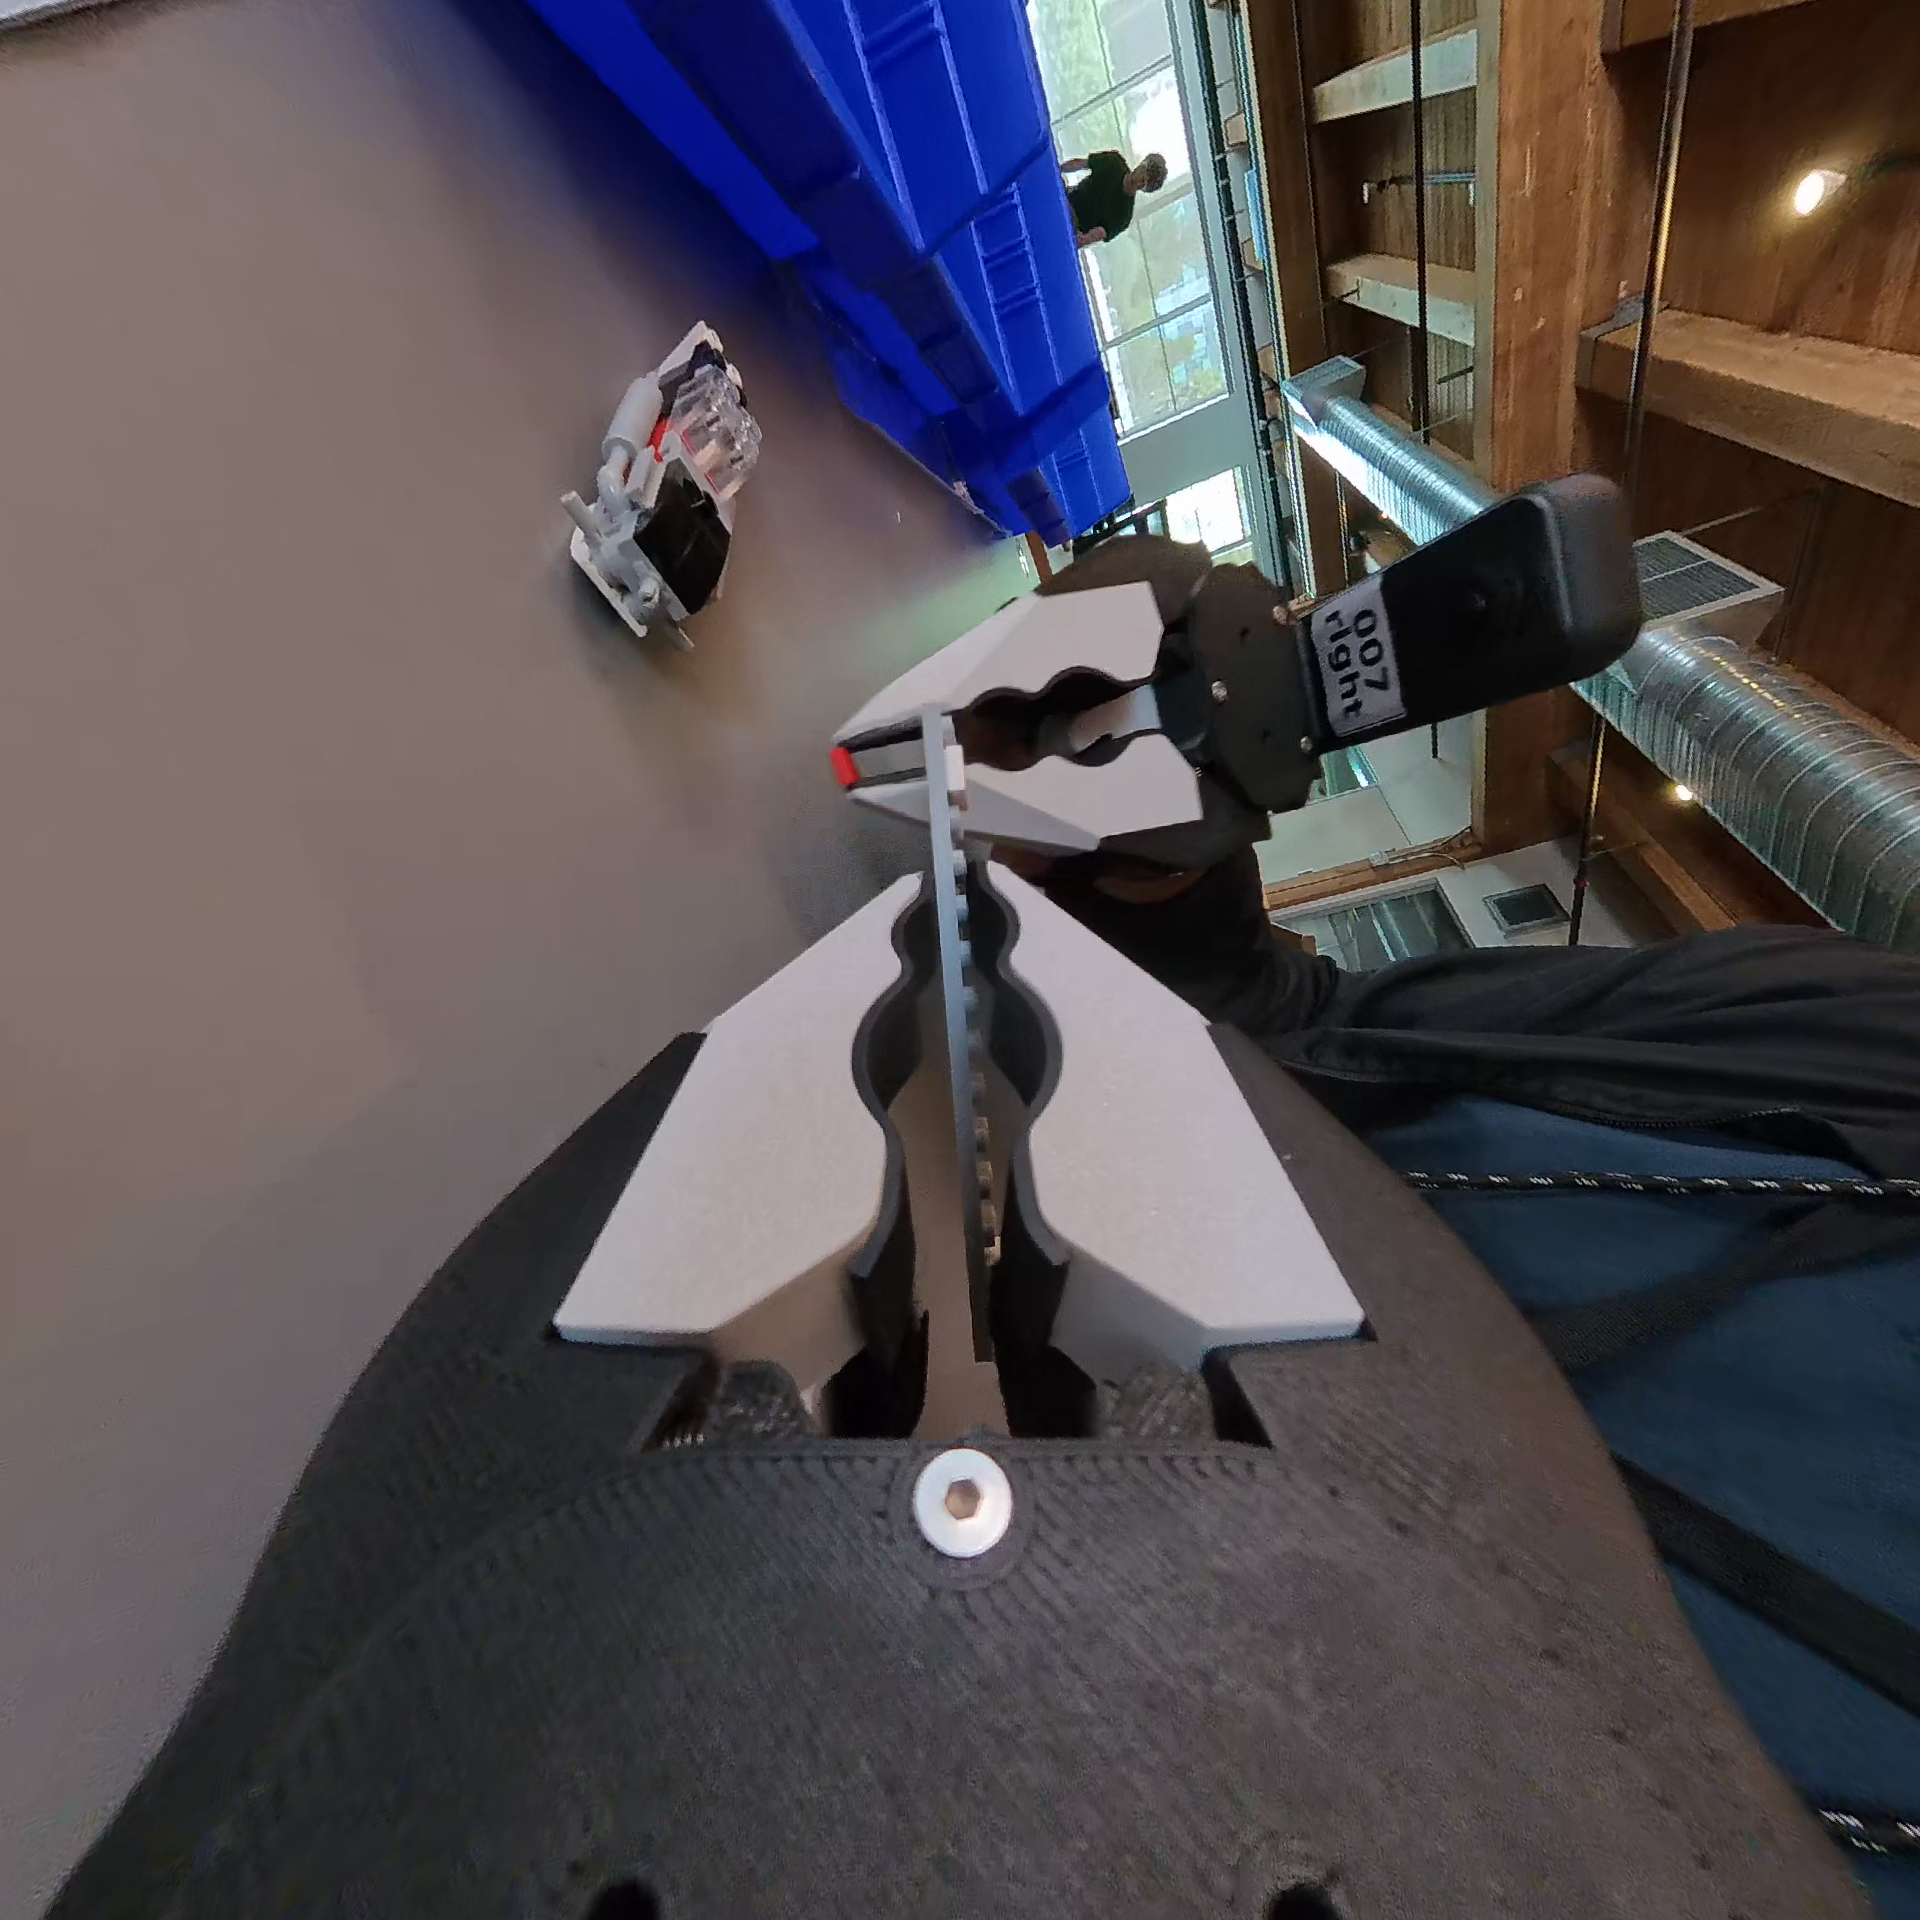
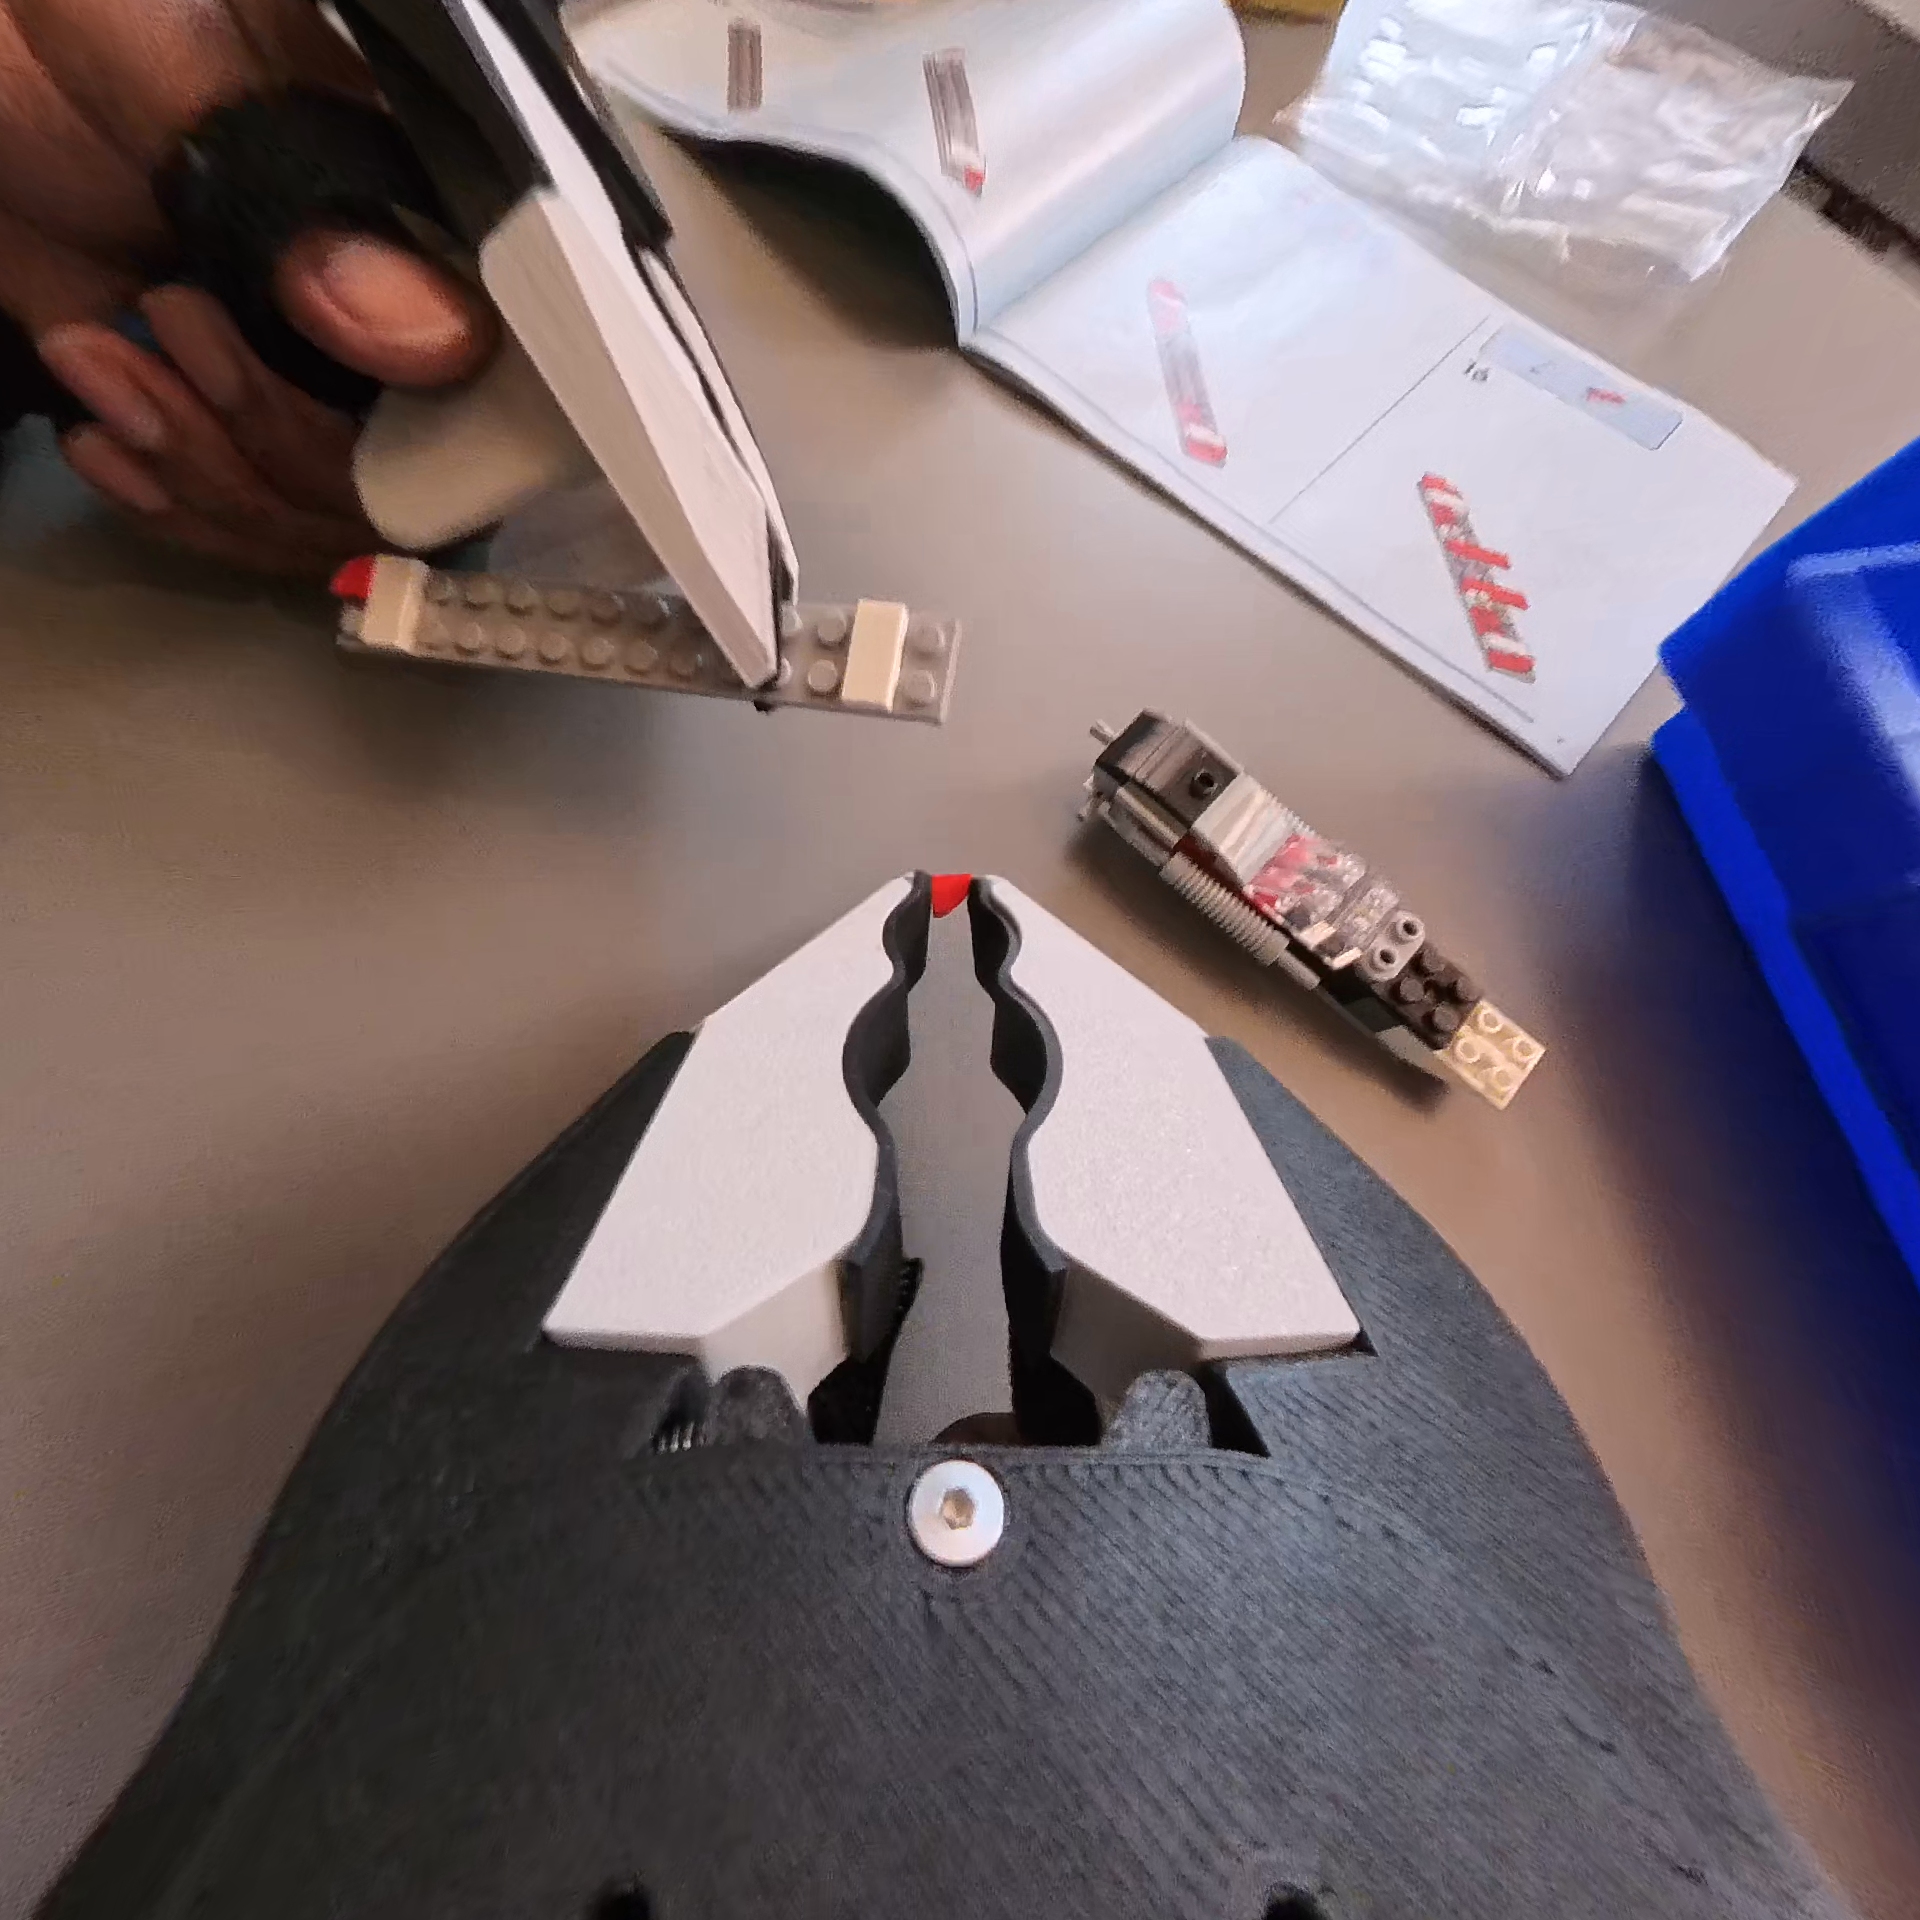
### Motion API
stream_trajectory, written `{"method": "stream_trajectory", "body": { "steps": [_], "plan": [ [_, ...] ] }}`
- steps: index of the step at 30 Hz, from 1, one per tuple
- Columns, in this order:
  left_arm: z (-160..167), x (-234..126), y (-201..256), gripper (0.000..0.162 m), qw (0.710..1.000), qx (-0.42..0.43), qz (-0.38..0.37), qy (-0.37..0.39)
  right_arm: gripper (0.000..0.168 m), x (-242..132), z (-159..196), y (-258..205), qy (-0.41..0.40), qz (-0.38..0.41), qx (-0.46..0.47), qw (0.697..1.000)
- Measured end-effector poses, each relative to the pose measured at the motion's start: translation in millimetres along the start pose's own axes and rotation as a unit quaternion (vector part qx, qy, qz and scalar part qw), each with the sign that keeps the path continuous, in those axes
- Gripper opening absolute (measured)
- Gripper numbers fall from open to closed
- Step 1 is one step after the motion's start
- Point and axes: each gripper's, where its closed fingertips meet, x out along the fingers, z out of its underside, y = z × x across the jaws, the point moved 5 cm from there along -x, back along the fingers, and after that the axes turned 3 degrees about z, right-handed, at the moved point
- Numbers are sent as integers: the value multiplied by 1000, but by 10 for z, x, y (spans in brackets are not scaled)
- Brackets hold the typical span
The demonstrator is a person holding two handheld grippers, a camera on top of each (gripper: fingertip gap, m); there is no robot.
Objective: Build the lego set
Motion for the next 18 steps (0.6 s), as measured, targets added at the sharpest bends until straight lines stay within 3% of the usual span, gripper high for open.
{"method": "stream_trajectory", "body": {
  "steps": [7,18],
  "plan": [
    [22,15,21,5,1000,-7,14,-9,8,-232,-374,-23,76,-22,-32,996],
    [49,36,47,5,999,-8,27,-21,8,-235,-423,-62,58,-47,-83,994]
  ]
}}
